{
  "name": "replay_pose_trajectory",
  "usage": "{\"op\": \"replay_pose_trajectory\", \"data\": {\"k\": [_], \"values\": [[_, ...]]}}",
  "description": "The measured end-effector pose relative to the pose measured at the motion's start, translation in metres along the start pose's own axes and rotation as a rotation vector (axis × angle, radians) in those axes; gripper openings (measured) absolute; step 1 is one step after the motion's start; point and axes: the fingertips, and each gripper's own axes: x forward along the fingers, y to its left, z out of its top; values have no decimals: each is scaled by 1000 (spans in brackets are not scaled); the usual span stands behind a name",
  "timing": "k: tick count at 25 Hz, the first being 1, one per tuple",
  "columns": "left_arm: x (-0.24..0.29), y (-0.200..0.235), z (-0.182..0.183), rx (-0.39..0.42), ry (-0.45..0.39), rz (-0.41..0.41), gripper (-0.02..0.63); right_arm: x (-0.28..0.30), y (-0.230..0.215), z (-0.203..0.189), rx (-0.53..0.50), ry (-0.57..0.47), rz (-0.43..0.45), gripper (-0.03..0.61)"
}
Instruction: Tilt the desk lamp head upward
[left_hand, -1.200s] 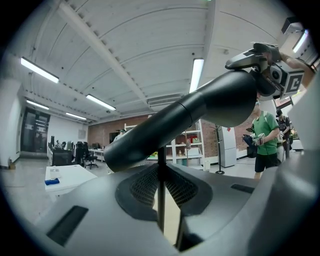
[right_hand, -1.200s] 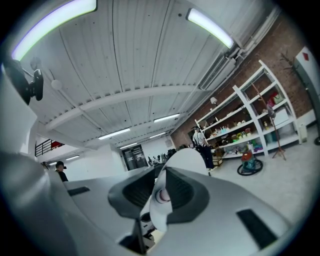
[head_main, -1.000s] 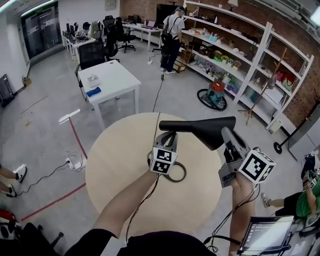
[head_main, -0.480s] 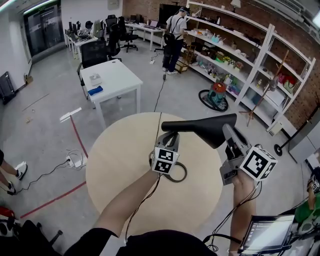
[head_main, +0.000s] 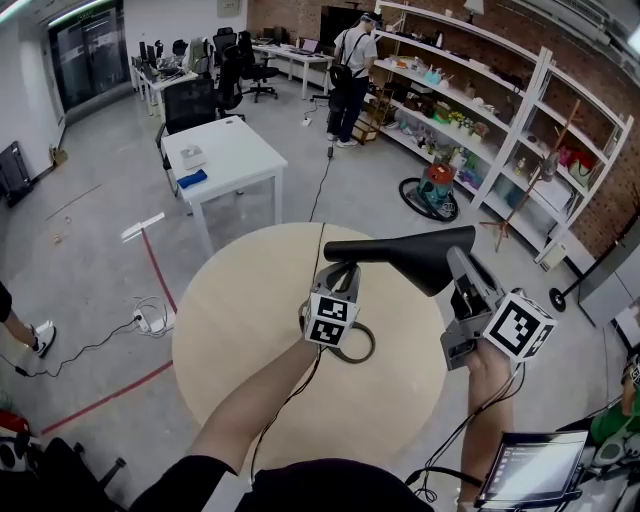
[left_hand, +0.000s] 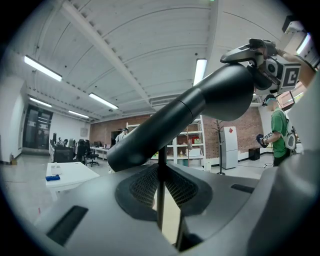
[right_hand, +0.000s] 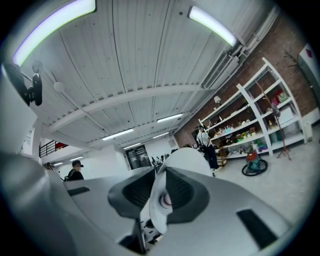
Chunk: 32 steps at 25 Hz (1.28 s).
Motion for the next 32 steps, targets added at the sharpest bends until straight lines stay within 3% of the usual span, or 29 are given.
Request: {"op": "replay_pose_trajectory", "data": {"k": [6, 10, 14, 17, 22, 24, 28, 32], "values": [[-3, 4, -17, -19, 60, 14, 46, -3, 4, -3, 24, -28, 12, 66], [-4, 2, -34, 0, 103, 8, 46, -8, 6, -4, -70, -62, -5, 67], [-14, 2, -43, 7, 115, 13, 46, -11, 8, -5, -55, -84, 1, 67], [-25, 4, -48, -19, 121, 15, 46, -14, 12, -7, -70, -89, 11, 67], [-39, 2, -43, -95, 116, 10, 46, -25, 14, -1, -188, -101, 17, 67], [-51, -1, -44, -97, 117, -9, 48, -29, 15, -2, -182, -112, 38, 67], [-81, -24, -69, -23, 157, -95, 46, -42, 11, -20, -187, -138, 88, 67], [-113, -46, -103, -92, 210, -160, 46, -51, -9, -61, -195, -102, 40, 67]]}}
